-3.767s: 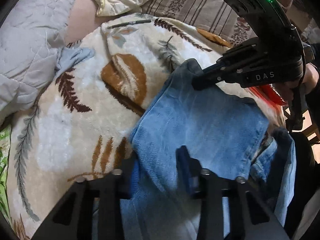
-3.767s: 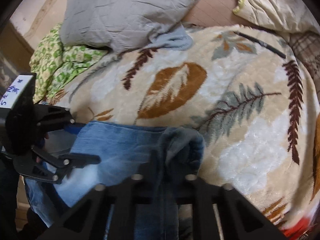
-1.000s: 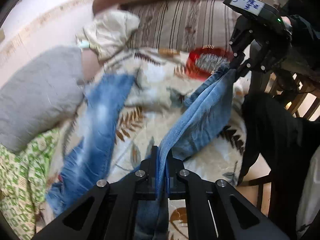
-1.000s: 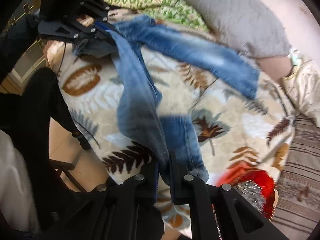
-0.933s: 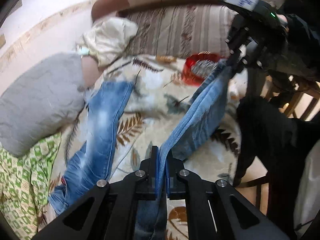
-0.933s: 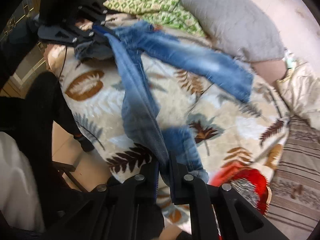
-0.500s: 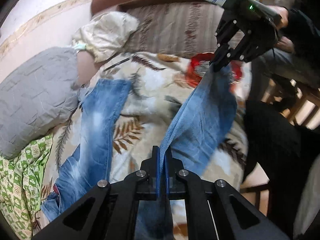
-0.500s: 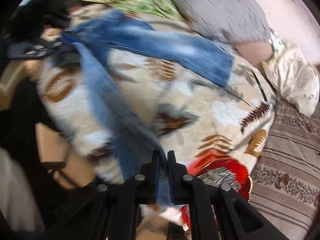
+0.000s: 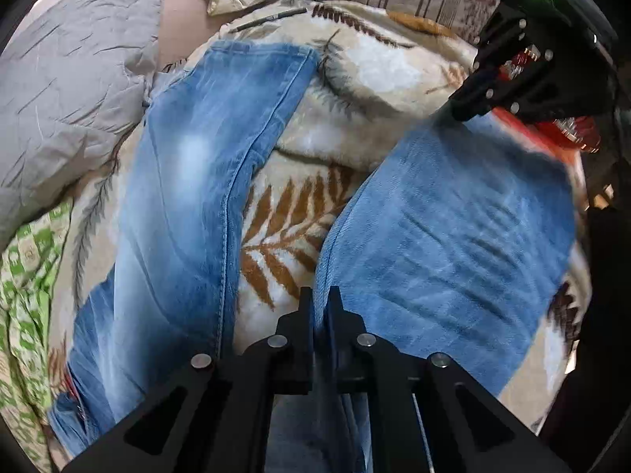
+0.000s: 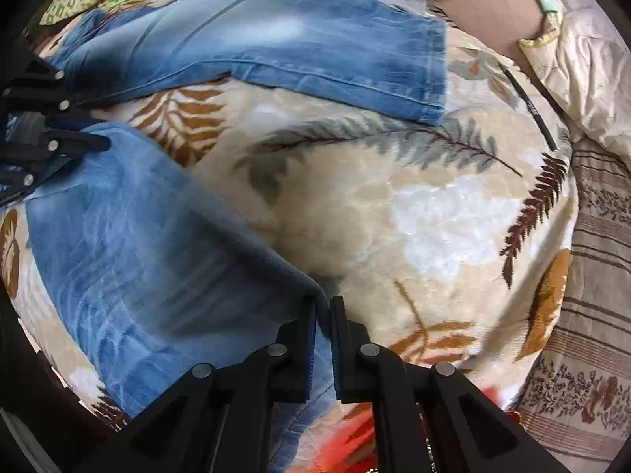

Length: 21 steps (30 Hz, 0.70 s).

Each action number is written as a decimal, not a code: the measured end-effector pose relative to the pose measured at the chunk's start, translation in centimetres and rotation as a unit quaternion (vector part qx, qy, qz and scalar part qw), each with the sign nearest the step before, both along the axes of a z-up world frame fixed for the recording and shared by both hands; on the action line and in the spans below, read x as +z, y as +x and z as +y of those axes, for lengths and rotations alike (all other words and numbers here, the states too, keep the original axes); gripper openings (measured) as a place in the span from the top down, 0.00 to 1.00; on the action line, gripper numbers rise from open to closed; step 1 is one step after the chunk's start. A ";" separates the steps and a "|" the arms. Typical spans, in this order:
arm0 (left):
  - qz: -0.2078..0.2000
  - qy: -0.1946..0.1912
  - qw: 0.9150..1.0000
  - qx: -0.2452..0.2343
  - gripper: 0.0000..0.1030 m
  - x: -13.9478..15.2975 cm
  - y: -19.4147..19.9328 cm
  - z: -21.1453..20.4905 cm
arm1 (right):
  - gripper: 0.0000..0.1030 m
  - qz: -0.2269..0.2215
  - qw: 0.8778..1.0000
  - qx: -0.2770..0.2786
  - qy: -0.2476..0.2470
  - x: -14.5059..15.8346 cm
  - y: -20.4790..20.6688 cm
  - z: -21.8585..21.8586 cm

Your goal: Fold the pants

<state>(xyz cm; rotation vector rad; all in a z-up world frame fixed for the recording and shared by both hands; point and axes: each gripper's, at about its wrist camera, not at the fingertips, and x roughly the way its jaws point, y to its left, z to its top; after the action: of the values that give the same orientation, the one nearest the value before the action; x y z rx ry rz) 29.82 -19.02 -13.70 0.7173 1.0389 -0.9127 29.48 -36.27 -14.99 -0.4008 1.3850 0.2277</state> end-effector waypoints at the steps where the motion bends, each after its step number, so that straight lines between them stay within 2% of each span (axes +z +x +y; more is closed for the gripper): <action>1: -0.008 -0.013 1.000 0.009 0.65 1.1 -0.2 0.7 | 0.89 -0.006 1.000 0.001 0.002 0.7 -0.4 0.0; 2: -0.016 -0.022 0.999 0.018 0.22 2.0 -0.4 1.3 | 0.86 -0.014 1.000 0.002 0.007 1.6 -0.8 -0.2; 3: -0.027 -0.038 0.998 0.029 0.02 3.2 -0.6 2.2 | 0.74 -0.031 0.999 0.002 0.017 3.0 -1.4 -0.4; 4: -0.040 -0.062 0.996 0.040 0.02 4.7 -0.9 3.4 | 0.41 -0.042 0.999 0.002 0.022 4.0 -1.9 -0.6; 6: -0.046 -0.113 0.991 0.053 0.02 8.1 -2.1 6.6 | 0.07 -0.095 0.995 0.008 0.030 7.2 -3.5 -0.7; 9: -0.070 -0.141 0.984 0.082 0.02 11.4 -3.3 10.3 | 0.07 -0.135 0.989 0.015 0.053 11.0 -5.6 0.0; 12: -0.099 -0.139 0.980 0.099 0.02 13.1 -5.3 13.7 | 0.07 -0.155 0.986 0.036 0.058 12.8 -7.3 1.1; 16: -0.113 -0.119 0.982 0.093 0.02 12.7 -7.4 15.7 | 0.07 -0.145 0.986 0.070 0.032 12.2 -8.4 2.3; 21: -0.102 -0.099 0.987 0.081 0.02 11.1 -8.4 15.6 | 0.07 -0.121 0.988 0.097 0.017 9.9 -8.5 2.1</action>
<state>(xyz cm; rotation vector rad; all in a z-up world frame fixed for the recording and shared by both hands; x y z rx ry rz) 21.45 -3.44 -2.57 0.5403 0.7995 -0.7716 20.97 -34.15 -5.11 -0.5179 1.1031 0.3511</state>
